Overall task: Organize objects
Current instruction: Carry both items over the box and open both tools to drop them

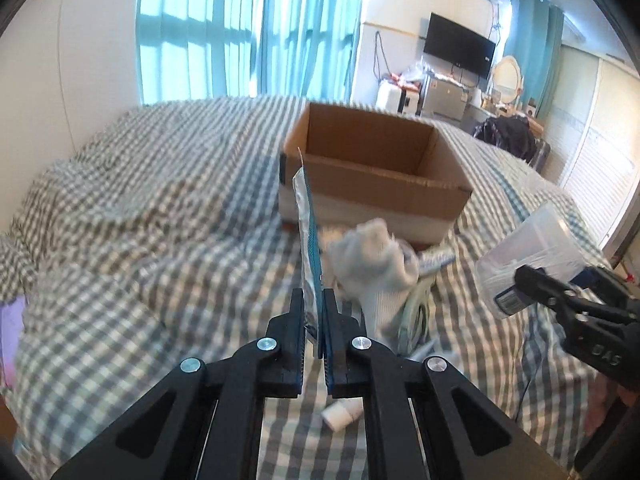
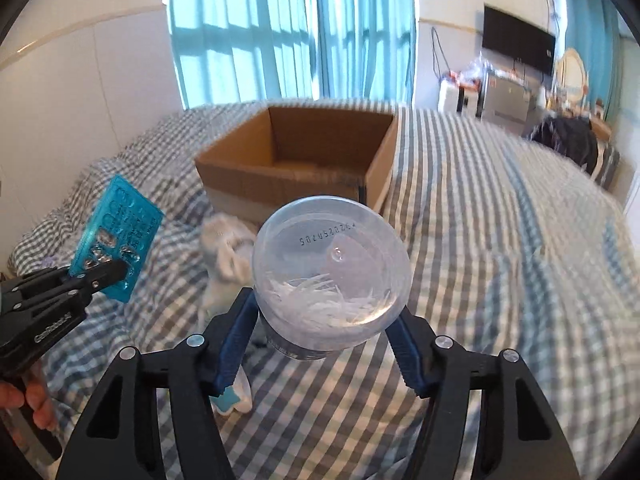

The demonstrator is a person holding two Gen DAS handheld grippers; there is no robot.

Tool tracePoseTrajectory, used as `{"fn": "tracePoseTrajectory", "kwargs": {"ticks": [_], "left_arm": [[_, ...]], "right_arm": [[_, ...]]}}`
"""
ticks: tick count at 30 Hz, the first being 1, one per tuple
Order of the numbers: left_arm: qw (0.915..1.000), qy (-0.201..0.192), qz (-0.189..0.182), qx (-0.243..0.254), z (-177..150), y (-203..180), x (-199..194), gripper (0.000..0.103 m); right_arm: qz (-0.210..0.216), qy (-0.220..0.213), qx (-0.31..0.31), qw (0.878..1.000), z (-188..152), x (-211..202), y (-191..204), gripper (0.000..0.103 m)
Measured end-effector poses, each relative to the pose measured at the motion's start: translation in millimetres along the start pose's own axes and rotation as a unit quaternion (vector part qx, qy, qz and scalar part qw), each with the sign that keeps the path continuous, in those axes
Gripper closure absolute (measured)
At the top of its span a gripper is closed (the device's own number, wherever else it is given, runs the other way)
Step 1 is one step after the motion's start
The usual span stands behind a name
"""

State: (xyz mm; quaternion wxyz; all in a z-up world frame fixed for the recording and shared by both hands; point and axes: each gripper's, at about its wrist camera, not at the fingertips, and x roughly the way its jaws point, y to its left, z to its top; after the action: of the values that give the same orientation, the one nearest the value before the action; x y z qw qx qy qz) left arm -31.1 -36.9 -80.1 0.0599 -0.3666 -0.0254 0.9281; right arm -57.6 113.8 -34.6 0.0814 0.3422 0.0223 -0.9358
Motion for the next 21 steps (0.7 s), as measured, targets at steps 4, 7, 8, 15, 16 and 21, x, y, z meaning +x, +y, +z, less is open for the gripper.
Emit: {"fn": "tracePoseTrajectory", "kwargs": {"ticks": [4, 7, 8, 15, 16, 21], "left_arm": [[0.9994, -0.034, -0.009, -0.003, 31, 0, -8, 0.096], [0.9986, -0.051, -0.013, 0.003, 55, -5, -11, 0.096], [0.9984, -0.055, -0.014, 0.007, 64, -7, -10, 0.096], [0.9965, -0.075, -0.036, 0.007, 126, -14, 8, 0.096], [0.9962, -0.078, -0.037, 0.010, 133, -17, 14, 0.096], [0.9963, -0.066, -0.047, 0.029, 159, -30, 56, 0.096]], "right_arm": [[0.001, -0.031, -0.013, 0.999, 31, -15, 1, 0.040], [-0.002, -0.050, -0.028, 0.998, 62, -18, 2, 0.040], [-0.005, -0.055, -0.033, 0.998, 71, -17, 2, 0.040], [-0.005, -0.074, -0.037, 0.997, 133, 7, -11, 0.040], [-0.006, -0.074, -0.039, 0.997, 141, 14, -12, 0.040], [-0.007, -0.057, -0.048, 0.997, 169, 64, -20, 0.040]]}}
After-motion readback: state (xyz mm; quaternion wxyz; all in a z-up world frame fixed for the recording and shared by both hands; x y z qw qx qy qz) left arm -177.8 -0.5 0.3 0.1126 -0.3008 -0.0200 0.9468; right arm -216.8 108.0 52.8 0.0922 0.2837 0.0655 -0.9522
